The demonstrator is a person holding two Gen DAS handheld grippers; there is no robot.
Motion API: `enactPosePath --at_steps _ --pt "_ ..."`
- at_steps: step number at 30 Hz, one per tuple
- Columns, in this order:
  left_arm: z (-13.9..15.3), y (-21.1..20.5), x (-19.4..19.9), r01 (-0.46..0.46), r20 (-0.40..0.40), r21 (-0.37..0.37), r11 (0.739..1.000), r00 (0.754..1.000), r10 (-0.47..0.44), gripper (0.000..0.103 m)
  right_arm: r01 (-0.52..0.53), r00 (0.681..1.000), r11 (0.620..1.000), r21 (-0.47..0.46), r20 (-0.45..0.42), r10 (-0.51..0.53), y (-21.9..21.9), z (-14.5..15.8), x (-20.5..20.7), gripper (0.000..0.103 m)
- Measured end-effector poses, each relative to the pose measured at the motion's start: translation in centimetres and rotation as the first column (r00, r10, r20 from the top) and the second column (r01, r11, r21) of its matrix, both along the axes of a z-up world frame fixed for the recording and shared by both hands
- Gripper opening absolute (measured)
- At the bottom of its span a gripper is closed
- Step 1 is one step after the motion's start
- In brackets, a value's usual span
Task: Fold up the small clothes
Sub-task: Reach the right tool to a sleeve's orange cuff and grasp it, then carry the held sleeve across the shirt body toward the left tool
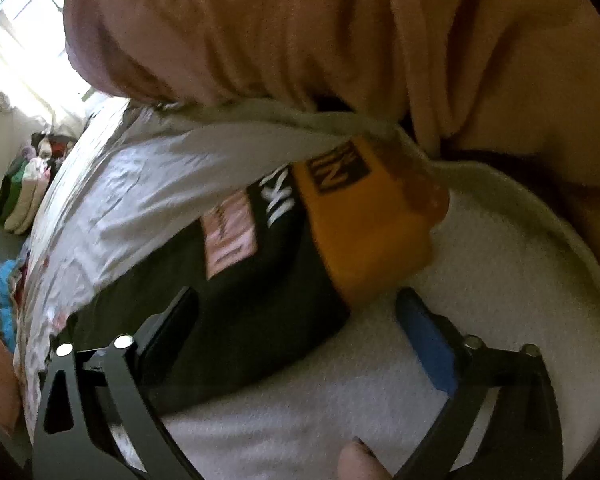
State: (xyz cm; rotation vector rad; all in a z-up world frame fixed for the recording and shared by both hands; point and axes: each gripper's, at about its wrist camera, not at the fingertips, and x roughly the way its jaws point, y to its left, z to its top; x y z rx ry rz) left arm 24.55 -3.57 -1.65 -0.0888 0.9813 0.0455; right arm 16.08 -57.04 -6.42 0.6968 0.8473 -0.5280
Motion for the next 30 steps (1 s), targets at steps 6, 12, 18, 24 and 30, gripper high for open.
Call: enactPosePath --at_steps 6,12,18,24,30 --pt "-1.1 0.8 -0.5 -0.005 -0.01 -0.012 1.0 1.0 0.005 0.094 0.021 0.999 0.999 -0.041 0.039 -0.02 -0.6 0.3 0.4 0.024" --pt "-0.3 1.6 -0.9 -0.009 -0.002 -0.043 0.999 1.0 0.009 0.094 -0.049 0.98 0.995 -0.086 0.189 0.064 1.1 3.4 -0.6 0.014" --pt "1.4 2.3 -1.4 -0.014 0.032 -0.073 0.997 0.999 0.016 0.094 -0.153 0.937 0.979 -0.137 0.294 0.188 4.7 7.9 -0.3 0.013" --pt "2.9 3.4 -2.0 -0.024 0.059 -0.098 0.995 0.998 0.03 0.094 -0.25 0.887 0.95 -0.189 0.348 0.303 9.2 11.2 0.8 0.013" --pt "4.0 4.5 -2.5 -0.013 0.089 -0.151 0.988 0.996 0.026 0.094 -0.347 0.833 0.911 -0.225 0.373 0.409 14.2 13.4 2.1 0.013"
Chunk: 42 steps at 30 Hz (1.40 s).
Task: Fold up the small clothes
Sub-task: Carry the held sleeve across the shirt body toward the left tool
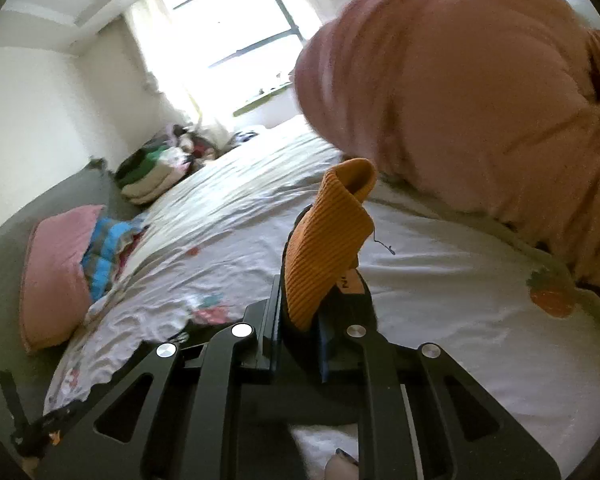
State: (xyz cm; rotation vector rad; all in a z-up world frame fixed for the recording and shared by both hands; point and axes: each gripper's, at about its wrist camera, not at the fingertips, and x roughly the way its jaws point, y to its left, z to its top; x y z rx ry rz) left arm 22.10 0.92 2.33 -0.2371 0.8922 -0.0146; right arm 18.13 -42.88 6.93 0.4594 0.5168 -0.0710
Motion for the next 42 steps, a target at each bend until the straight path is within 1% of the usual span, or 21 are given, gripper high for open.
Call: enactPosePath --at_steps 5,11,15,18,22,27,33,34,37,39,40,41,42 --pt "0.6 1.0 -0.2 0.0 0.017 -0.037 0.999 1.0 0.001 0.094 -0.088 0.996 0.996 -0.015 0.018 0.088 3.7 1.1 0.7 0.013" --pt "0.4 2.6 0.0 -0.016 0.009 -0.095 0.995 1.0 0.017 0.094 -0.178 0.984 0.983 -0.041 0.016 0.179 8.2 1.5 1.7 0.013" --pt "-0.2 4.3 0.2 -0.012 0.013 -0.183 0.983 1.0 0.014 0.094 -0.237 0.971 0.969 -0.061 0.003 0.238 11.5 1.3 2.5 0.013" --pt "-1.2 5.7 0.4 -0.008 0.0 -0.25 0.968 1.0 0.009 0.094 -0.283 0.959 0.957 -0.067 -0.018 0.283 14.0 0.6 3.0 0.013" --pt "-2.3 6.9 0.7 -0.02 -0.015 -0.297 0.955 1.0 0.016 0.094 -0.328 0.944 0.943 -0.063 -0.047 0.325 16.7 -0.9 3.7 0.013" --pt "-3.3 8.3 0.9 -0.016 -0.023 -0.388 0.921 1.0 0.008 0.094 -0.387 0.92 0.921 -0.056 -0.092 0.381 20.4 -2.9 4.4 0.013" --pt "-4.3 8.6 1.4 0.006 -0.033 -0.441 0.898 0.999 -0.023 0.094 -0.461 0.883 0.883 -0.082 -0.145 0.447 25.2 -5.6 5.0 0.013" --pt "-4.5 8.6 1.4 0.011 -0.035 -0.451 0.892 0.999 -0.03 0.094 -0.479 0.872 0.873 -0.087 -0.158 0.463 26.2 -6.2 5.1 0.015" --pt "-5.2 8.7 1.7 0.015 -0.047 -0.491 0.871 0.998 -0.044 0.094 -0.509 0.854 0.854 -0.105 -0.188 0.485 28.1 -7.4 5.2 0.017" --pt "-5.7 8.9 1.8 0.011 -0.054 -0.507 0.862 0.998 -0.044 0.093 -0.531 0.84 0.841 -0.105 -0.2 0.505 29.2 -8.1 5.0 0.023" --pt "-5.9 9.0 1.9 0.007 -0.059 -0.517 0.856 0.997 -0.044 0.091 -0.55 0.827 0.829 -0.098 -0.205 0.524 29.7 -8.4 4.9 0.023" --pt "-6.1 9.2 1.9 0.005 -0.061 -0.526 0.85 0.997 -0.043 0.088 -0.566 0.816 0.819 -0.094 -0.205 0.54 30.0 -8.5 4.7 0.029" --pt "-6.3 9.3 2.0 0.002 -0.063 -0.535 0.845 0.997 -0.043 0.088 -0.589 0.8 0.803 -0.091 -0.21 0.563 30.5 -8.6 4.3 0.042"
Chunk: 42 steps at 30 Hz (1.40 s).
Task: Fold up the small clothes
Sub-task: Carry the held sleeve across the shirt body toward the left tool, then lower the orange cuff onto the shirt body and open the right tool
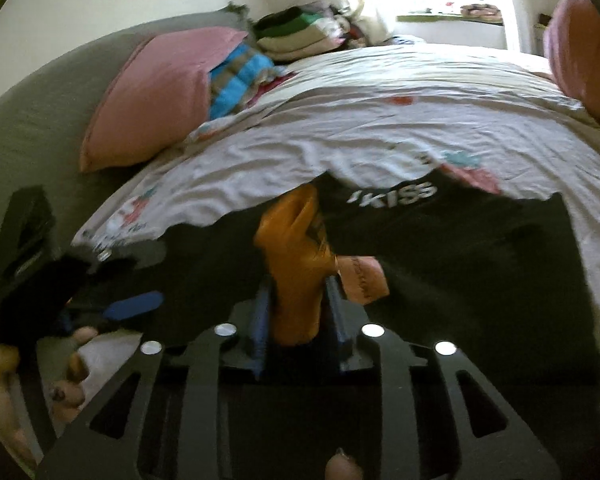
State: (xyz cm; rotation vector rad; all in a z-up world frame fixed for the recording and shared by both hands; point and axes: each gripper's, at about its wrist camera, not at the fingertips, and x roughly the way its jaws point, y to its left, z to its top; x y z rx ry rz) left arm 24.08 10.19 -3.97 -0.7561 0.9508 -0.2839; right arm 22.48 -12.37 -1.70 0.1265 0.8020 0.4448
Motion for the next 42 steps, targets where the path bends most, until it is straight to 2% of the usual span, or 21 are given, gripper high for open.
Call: enactPosePath --at_steps 1,3,6,8,10,13,14,16,18,19,21,25,27,31,34,37,39,42 --pt "-0.2 0.0 0.1 0.001 -0.004 -0.007 1.0 1.0 -0.001 0.087 -0.022 1.0 1.0 0.0 -0.003 0.022 0.4 0.0 -0.3 0.046" --pt "-0.5 -0.1 0.1 0.006 -0.012 -0.007 1.0 1.0 -0.006 0.085 -0.063 0.998 0.998 -0.004 0.0 0.063 0.9 0.1 -1.1 0.047" --pt "-0.9 -0.6 0.3 0.026 -0.024 0.002 1.0 0.999 -0.026 0.076 -0.089 0.996 0.996 -0.005 -0.007 0.089 0.5 0.3 -1.8 0.047" --pt "-1.2 -1.3 0.4 0.047 -0.032 0.006 0.999 0.998 -0.046 0.061 -0.07 0.997 0.998 0.003 -0.024 0.07 -0.6 0.3 -2.0 0.047" --pt "-1.7 -2.4 0.7 0.077 -0.046 0.025 0.997 0.996 -0.076 0.052 -0.037 0.999 0.999 0.019 -0.038 0.038 -2.4 0.4 -2.1 0.047" --pt "-2.2 -4.2 0.9 0.107 -0.07 0.092 0.99 0.992 -0.101 0.051 0.028 0.999 0.999 0.037 -0.042 -0.026 -5.5 0.6 -2.6 0.047" --pt "-2.3 -4.8 1.0 0.11 -0.077 0.141 0.984 0.992 -0.1 0.051 0.047 0.998 0.998 0.043 -0.043 -0.045 -6.5 0.7 -2.7 0.047" --pt "-2.4 -6.0 1.1 0.122 -0.068 0.192 0.974 0.992 -0.111 0.051 0.097 0.994 0.994 0.048 -0.044 -0.095 -8.8 0.8 -3.0 0.047" --pt "-2.2 -6.8 1.2 0.141 -0.051 0.221 0.965 0.99 -0.133 0.02 0.134 0.99 0.99 0.045 -0.045 -0.132 -10.3 0.9 -3.2 0.047" --pt "-2.0 -7.4 1.3 0.16 -0.037 0.232 0.96 0.987 -0.156 0.008 0.156 0.987 0.987 0.047 -0.046 -0.154 -11.4 0.9 -3.3 0.047" --pt "-0.9 -7.9 1.1 0.161 0.012 0.263 0.951 0.985 -0.17 0.007 0.193 0.981 0.98 0.037 -0.04 -0.192 -12.9 1.1 -3.4 0.047" --pt "2.3 -7.6 0.3 0.152 0.124 0.246 0.957 0.975 -0.187 0.007 0.264 0.964 0.965 0.005 -0.029 -0.264 -15.3 1.2 -3.0 0.047" --pt "3.7 -7.0 -0.1 0.115 0.158 0.289 0.951 0.973 -0.166 0.007 0.284 0.958 0.959 -0.018 -0.028 -0.284 -15.6 1.0 -2.6 0.047" --pt "3.8 -5.8 0.0 0.094 0.122 0.322 0.942 0.983 -0.14 0.009 0.289 0.955 0.954 -0.082 -0.042 -0.293 -15.1 0.2 -1.6 0.047" --pt "3.1 -4.9 0.1 0.063 0.092 0.385 0.921 0.99 -0.106 0.01 0.272 0.959 0.953 -0.133 -0.05 -0.28 -14.0 -0.4 -0.7 0.047" --pt "3.5 -4.4 -0.3 0.026 0.106 0.412 0.911 0.991 -0.076 0.015 0.245 0.964 0.954 -0.174 -0.06 -0.258 -13.1 -1.1 -0.1 0.047" --pt "3.9 -4.8 -0.6 0.03 0.12 0.448 0.894 0.988 -0.093 0.015 0.226 0.967 0.953 -0.202 -0.069 -0.244 -12.6 -1.6 0.2 0.047" --pt "3.1 -6.2 -0.6 0.085 0.087 0.461 0.883 0.986 -0.141 0.015 0.215 0.967 0.949 -0.23 -0.084 -0.24 -12.2 -2.3 0.5 0.047"
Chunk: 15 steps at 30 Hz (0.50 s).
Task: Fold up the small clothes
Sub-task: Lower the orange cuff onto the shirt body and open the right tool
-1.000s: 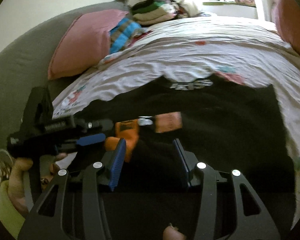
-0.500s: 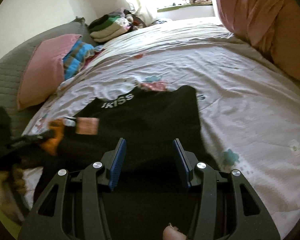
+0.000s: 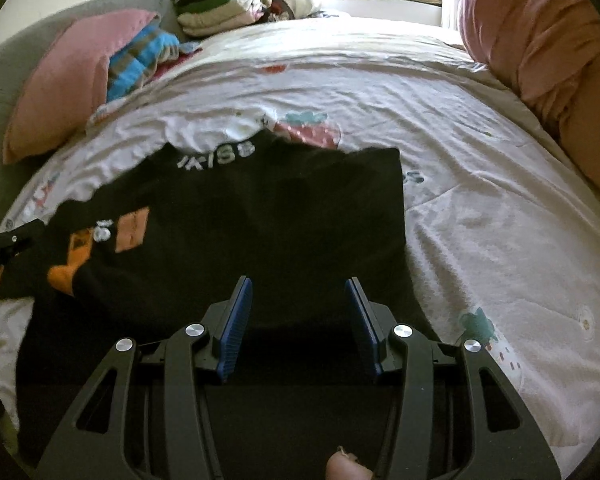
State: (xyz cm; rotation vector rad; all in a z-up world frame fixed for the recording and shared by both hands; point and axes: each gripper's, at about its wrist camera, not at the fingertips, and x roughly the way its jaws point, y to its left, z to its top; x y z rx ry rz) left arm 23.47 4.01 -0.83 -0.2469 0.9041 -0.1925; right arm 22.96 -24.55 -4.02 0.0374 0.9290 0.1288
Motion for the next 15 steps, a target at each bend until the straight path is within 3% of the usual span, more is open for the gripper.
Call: enactPosePath --at_steps 2,6,12,15 --pt "-1.3 -0.8 0.1 0.018 -0.041 0.018 1.0 0.999 -0.017 0.016 0.006 1.0 1.0 -0.021 -0.021 -0.007 -0.1 -0.6 0.2 0.047" --pt "-5.1 -0.1 0.3 -0.022 -0.162 0.059 0.998 0.986 0.032 0.023 0.043 0.995 0.998 -0.041 -0.084 -0.046 -1.0 -2.2 0.6 0.051" --pt "-3.6 1.9 -0.8 -0.062 -0.122 0.013 0.998 0.991 0.063 0.033 0.027 0.999 0.999 0.026 -0.034 -0.027 -0.9 -0.9 -0.6 0.06" --pt "-2.2 3.0 -1.6 -0.112 -0.086 0.03 0.993 0.99 0.115 0.051 -0.003 1.0 0.999 0.043 0.009 0.003 -0.2 0.4 -1.6 0.073"
